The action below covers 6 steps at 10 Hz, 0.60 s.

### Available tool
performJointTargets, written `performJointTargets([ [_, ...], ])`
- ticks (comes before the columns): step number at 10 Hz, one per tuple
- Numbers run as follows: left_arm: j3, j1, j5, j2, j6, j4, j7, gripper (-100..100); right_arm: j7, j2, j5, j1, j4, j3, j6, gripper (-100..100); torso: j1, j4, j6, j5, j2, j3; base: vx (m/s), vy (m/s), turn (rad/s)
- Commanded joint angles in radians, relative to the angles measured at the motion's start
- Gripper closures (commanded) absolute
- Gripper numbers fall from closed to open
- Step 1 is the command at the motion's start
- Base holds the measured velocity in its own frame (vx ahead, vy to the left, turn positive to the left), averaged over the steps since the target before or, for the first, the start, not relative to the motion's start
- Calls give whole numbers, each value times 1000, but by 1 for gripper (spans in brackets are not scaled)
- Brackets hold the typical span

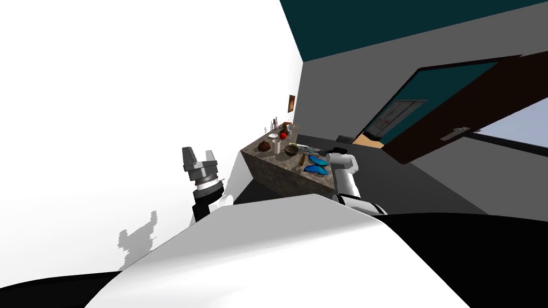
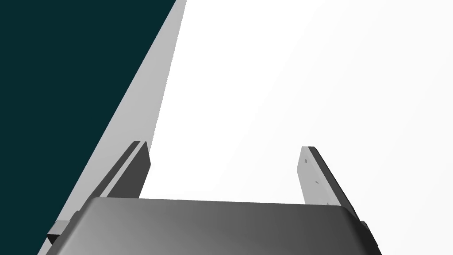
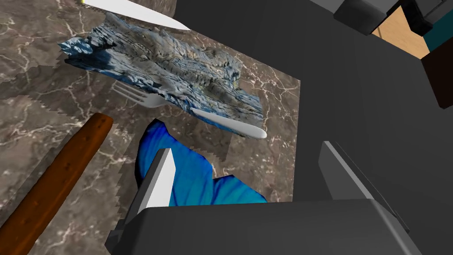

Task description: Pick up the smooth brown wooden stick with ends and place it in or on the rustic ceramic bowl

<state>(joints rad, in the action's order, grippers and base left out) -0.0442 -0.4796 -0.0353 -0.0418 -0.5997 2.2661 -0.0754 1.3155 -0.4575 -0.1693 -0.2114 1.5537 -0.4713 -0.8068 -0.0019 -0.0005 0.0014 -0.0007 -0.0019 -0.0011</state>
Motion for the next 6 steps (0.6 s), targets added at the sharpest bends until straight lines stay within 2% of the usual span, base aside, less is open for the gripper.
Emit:
performJointTargets([
  [1, 0, 0, 0, 0, 0, 0, 0, 0, 31, -1, -3, 0, 1, -2, -45, -100, 0, 0, 0, 0, 0, 0, 0, -15, -22],
  [2, 0, 0, 0, 0, 0, 0, 0, 0, 71, -20, -22, -24, -38, -11, -78, -100, 0, 0, 1, 0, 0, 0, -2, -13, 260],
  [3, 0, 0, 0, 0, 0, 0, 0, 0, 96, -20, -22, -24, -38, -11, -110, -100, 1, 0, -1, 0, 0, 0, 0, -26, 175],
  [4, 0, 0, 0, 0, 0, 0, 0, 0, 104, -20, -22, -24, -38, -11, -124, -100, 0, 0, 0, 0, 0, 0, 1, -17, -10],
  [5, 0, 0, 0, 0, 0, 0, 0, 0, 144, -39, -42, -45, -78, -19, -164, -100, 0, 0, 1, 0, 0, 0, 1, -20, 219],
  [6, 0, 0, 0, 0, 0, 0, 0, 0, 170, -39, -42, -45, -78, -19, -190, -100, 0, 0, -1, 0, 0, 0, 0, -28, 234],
])
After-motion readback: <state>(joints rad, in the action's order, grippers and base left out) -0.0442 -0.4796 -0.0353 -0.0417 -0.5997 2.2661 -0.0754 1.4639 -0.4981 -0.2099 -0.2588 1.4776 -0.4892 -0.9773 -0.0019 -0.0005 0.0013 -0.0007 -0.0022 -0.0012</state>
